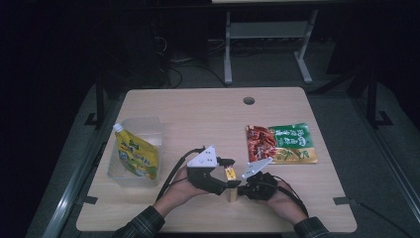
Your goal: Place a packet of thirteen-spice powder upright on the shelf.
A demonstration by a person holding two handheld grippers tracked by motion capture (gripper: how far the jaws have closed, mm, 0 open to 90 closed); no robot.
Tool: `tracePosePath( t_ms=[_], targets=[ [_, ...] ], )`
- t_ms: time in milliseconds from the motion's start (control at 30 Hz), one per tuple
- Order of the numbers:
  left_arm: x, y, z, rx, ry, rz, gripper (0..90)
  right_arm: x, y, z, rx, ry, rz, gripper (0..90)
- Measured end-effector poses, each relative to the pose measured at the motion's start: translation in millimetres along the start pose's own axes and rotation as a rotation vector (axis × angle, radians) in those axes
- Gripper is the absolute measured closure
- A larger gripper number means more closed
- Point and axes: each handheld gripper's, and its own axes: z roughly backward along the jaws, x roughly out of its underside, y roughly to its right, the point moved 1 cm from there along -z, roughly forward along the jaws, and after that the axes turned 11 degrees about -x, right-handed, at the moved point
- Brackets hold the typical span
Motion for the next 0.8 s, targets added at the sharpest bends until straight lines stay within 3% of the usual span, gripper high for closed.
tracePosePath(
  t_ms=[433,800],
  targets=[
    [0.2,0.1,-0.8,0.001,-0.007,0.020,23.2,2.2,2.3,9.0,0.023,0.025,-0.004,90.0],
    [-4.0,-2.2,12.6,0.003,0.018,0.030,17.7,6.6,2.0,22.4,0.041,0.057,-0.040,90.0]
  ],
)
